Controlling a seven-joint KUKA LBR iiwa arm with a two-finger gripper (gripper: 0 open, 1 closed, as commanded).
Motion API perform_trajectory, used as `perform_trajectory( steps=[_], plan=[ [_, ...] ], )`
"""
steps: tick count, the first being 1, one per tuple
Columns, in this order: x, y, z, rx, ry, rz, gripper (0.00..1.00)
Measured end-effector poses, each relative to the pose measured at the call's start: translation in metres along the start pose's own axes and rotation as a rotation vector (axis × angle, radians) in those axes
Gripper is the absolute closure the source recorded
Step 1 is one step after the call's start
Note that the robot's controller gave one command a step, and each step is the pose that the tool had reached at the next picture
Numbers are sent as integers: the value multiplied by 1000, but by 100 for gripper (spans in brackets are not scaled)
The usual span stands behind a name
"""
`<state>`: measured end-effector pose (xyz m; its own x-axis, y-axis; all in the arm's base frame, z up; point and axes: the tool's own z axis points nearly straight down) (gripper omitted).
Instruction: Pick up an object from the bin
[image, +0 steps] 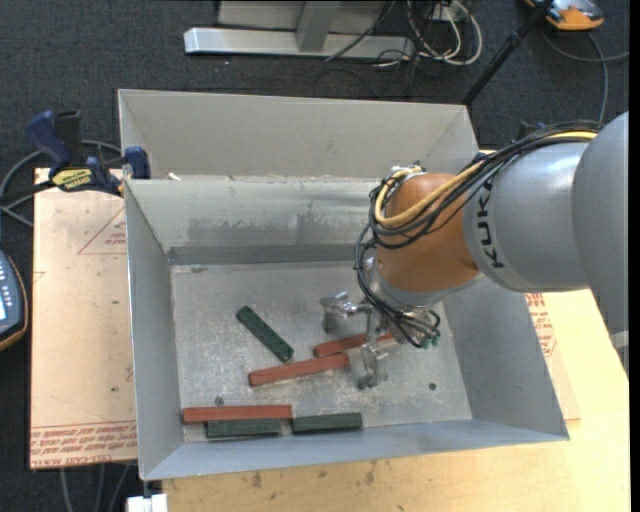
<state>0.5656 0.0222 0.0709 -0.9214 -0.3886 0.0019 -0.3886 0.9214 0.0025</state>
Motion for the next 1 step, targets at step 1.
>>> perform_trajectory(
  steps=[1],
  plan=[
    [-17, -23, 1, 3, -6, -22, 0]
  ],
)
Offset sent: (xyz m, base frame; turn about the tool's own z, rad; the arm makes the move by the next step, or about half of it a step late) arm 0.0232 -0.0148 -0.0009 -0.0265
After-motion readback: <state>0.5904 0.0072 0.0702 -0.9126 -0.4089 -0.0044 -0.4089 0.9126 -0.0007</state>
